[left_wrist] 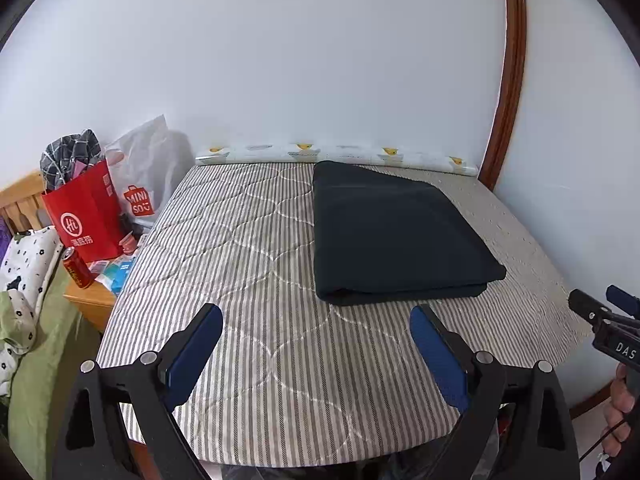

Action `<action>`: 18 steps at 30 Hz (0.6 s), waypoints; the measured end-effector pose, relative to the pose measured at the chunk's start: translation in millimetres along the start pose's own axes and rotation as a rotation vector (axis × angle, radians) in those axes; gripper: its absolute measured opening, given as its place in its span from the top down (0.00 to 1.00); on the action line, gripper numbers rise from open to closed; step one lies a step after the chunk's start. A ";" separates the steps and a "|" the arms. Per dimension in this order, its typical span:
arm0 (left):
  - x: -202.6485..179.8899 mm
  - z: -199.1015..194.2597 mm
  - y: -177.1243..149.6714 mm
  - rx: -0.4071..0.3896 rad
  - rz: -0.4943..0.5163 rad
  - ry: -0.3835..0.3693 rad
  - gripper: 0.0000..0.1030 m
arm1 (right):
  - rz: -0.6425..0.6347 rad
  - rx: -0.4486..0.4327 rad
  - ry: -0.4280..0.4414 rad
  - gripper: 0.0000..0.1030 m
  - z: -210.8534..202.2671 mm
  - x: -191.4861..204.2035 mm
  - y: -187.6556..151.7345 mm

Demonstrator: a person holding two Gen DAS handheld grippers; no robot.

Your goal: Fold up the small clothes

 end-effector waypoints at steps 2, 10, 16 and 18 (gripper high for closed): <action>-0.2 -0.4 -1.9 0.005 0.003 -0.004 0.08 | 0.005 0.002 0.010 0.04 -3.0 -2.9 -3.0; -1.0 -0.8 -2.8 0.011 0.000 -0.012 0.08 | 0.017 -0.004 -0.007 0.04 -6.7 -9.5 -6.0; -1.4 -1.0 -1.5 0.006 -0.008 -0.020 0.08 | 0.020 -0.013 -0.033 0.04 -7.9 -9.0 -6.0; -1.5 -1.2 -1.7 0.006 -0.007 -0.021 0.08 | 0.022 -0.016 -0.035 0.04 -9.6 -8.3 -6.2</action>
Point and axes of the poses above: each gripper's, at about its wrist camera, not at the fingertips, and z roughly the way its jaws point, x to its left, y to its top, the point moved 2 cm from there along z, roughly the way its jaws point, and after that the axes turned 3 degrees about z, right-handed, at the moved point
